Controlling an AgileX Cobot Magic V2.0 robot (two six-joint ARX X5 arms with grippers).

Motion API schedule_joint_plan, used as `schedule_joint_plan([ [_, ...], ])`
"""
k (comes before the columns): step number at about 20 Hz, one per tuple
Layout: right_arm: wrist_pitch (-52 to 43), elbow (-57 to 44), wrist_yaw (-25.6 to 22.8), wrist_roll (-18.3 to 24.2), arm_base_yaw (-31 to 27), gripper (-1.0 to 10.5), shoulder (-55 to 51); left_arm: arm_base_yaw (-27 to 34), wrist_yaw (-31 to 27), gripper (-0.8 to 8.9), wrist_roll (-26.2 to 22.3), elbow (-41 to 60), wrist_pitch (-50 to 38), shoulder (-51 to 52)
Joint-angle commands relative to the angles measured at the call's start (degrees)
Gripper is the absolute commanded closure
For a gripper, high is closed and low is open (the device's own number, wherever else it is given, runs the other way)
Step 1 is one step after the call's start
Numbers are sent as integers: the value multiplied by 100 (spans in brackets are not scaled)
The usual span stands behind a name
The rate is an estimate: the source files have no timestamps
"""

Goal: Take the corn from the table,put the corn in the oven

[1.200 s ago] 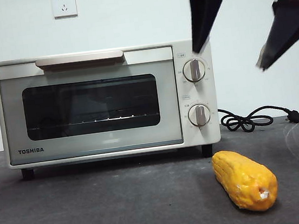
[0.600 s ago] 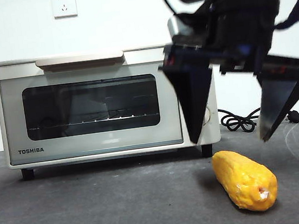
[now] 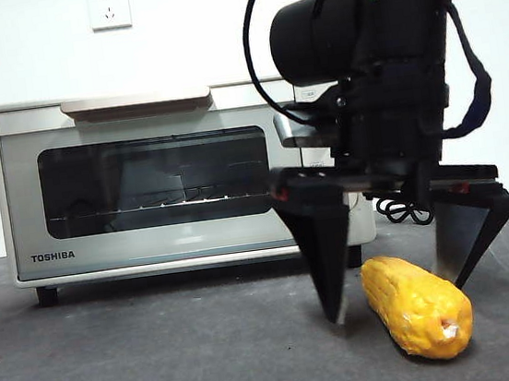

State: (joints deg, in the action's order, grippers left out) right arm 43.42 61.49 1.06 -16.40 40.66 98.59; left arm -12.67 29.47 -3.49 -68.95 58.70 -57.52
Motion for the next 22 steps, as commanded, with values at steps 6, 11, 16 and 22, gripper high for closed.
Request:
schedule_joint_plan([
  [6,175,59,-146,-7,26,957,74,-15,9,818,-125,11,-17,-2],
  [11,817,584,-107,98,188,957,-271,-20,11,818,94,11,-590,-4],
  [16,1237,1537,-111,151,555,957,-931,-20,9,819,262,11,-1464,-216],
  [22,1659,2614,-468,210,824,957,-1558,-63,11,819,350,11,-2380,-1049],
])
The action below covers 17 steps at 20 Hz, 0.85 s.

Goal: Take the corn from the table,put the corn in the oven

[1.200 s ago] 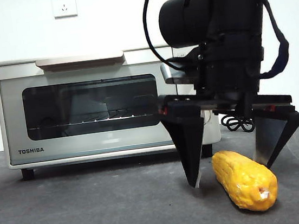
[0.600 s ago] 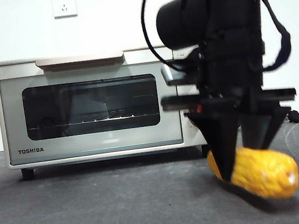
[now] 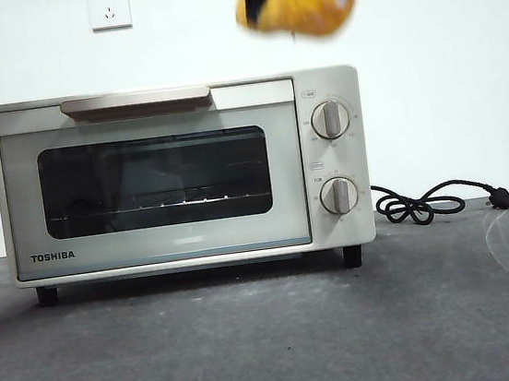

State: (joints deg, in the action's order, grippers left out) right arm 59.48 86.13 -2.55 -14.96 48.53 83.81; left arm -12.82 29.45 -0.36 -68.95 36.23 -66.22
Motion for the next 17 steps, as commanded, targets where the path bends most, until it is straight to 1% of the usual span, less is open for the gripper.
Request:
schedule_joint_plan([
  [1,114,278,-179,68,63,957,-153,-94,11,819,37,11,-210,-332],
  [6,431,693,-501,111,63,957,-398,-308,-59,819,37,11,-610,-1016],
  [8,511,748,-505,111,63,957,-437,-413,-275,819,35,11,-660,-1235],
  [14,535,748,-522,116,63,957,-452,-577,-671,819,13,11,-715,-1530],
  [17,531,748,-564,151,63,957,-452,-616,-697,819,15,11,-667,-1615],
])
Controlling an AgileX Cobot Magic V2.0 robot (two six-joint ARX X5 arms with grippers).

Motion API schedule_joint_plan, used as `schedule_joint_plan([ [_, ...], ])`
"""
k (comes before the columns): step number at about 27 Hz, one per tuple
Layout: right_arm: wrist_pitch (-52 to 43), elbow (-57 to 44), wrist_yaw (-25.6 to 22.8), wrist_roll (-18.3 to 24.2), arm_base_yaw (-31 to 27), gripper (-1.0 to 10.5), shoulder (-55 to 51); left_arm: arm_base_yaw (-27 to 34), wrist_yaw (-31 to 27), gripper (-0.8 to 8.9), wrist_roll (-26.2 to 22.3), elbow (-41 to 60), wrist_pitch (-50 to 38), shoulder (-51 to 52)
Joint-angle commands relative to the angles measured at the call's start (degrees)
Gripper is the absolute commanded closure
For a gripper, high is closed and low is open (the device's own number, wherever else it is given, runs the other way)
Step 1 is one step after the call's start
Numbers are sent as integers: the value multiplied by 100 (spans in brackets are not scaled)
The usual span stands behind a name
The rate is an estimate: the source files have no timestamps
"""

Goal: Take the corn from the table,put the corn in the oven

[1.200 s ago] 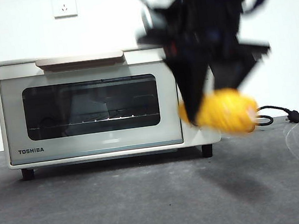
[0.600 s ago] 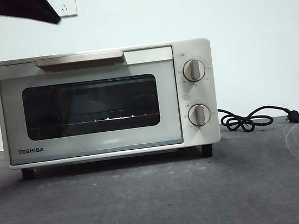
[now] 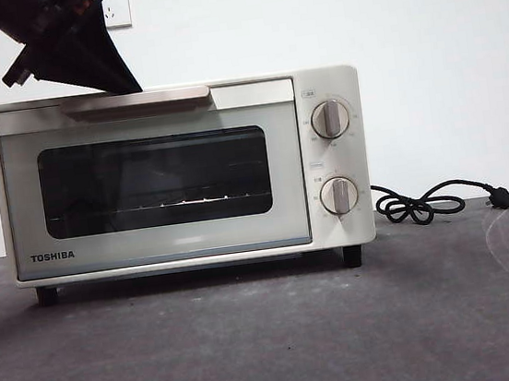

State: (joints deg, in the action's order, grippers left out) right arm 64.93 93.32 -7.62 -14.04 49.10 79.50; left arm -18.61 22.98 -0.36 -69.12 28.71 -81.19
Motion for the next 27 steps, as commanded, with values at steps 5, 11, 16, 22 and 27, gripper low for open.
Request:
schedule_joint_plan([
  [5,15,28,-254,59,7,957,-22,-136,-50,819,9,28,468,-133],
  [11,28,28,-382,74,2,957,-22,-280,-48,819,-39,28,1200,-133],
  [16,24,28,-396,79,2,957,-22,-525,-52,819,-315,28,1792,-24],
  [22,24,28,-396,83,2,957,-22,-955,-55,819,-315,28,1974,431],
  [27,-11,28,-391,114,2,957,-22,-1246,-57,819,-302,28,1963,953],
])
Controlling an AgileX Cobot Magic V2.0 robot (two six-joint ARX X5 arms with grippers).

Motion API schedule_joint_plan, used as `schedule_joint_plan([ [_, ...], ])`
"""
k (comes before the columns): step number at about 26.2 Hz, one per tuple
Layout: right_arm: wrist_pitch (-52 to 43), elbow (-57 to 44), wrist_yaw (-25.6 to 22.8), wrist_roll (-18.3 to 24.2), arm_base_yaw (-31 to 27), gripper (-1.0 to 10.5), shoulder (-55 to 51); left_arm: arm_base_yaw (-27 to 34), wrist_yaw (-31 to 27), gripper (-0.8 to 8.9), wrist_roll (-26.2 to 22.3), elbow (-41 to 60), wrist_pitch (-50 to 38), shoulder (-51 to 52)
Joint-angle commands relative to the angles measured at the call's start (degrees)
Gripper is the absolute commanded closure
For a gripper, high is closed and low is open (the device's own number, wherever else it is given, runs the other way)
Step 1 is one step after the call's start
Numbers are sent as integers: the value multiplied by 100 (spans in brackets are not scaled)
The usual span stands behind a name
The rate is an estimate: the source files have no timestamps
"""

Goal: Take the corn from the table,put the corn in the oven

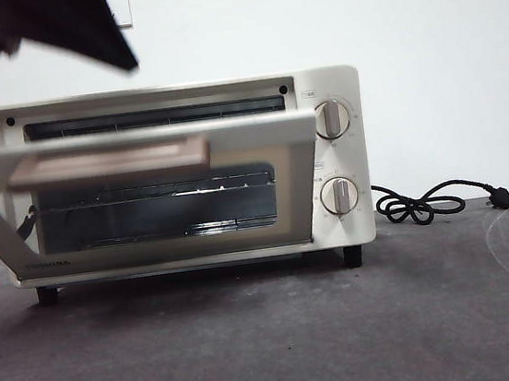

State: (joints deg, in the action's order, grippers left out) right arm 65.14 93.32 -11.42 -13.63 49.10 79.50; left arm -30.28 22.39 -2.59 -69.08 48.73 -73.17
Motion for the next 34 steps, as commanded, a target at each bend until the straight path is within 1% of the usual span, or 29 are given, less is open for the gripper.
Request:
schedule_joint_plan([
  [1,-52,28,-7,109,2,957,-22,-120,2,819,-66,24,-42,262],
  [5,-90,28,195,306,4,957,-20,-199,-68,819,-42,24,-37,723],
  [8,-111,28,437,400,7,957,-15,-201,-433,819,7,24,-31,1075],
  [12,-310,28,752,643,7,957,-15,-201,-911,819,109,24,7,1534],
  [16,-621,28,1434,944,9,957,-15,-203,-1145,819,201,24,7,2050],
  [20,-1036,28,2186,1244,52,957,-15,-201,-1198,819,271,24,9,2549],
  [24,-1539,28,2640,1423,286,957,-15,-201,-1198,819,378,24,7,3014],
  [27,-1932,28,2782,1530,570,957,17,-201,-1198,819,452,24,11,3344],
  [30,-2258,28,2789,1609,879,957,83,-201,-1241,819,520,24,11,3679],
  [32,-2428,28,2767,1790,1110,957,173,-201,-1523,819,525,24,20,3912],
  [34,-2535,28,2629,2002,1303,957,286,-201,-1873,819,535,24,55,4135],
])
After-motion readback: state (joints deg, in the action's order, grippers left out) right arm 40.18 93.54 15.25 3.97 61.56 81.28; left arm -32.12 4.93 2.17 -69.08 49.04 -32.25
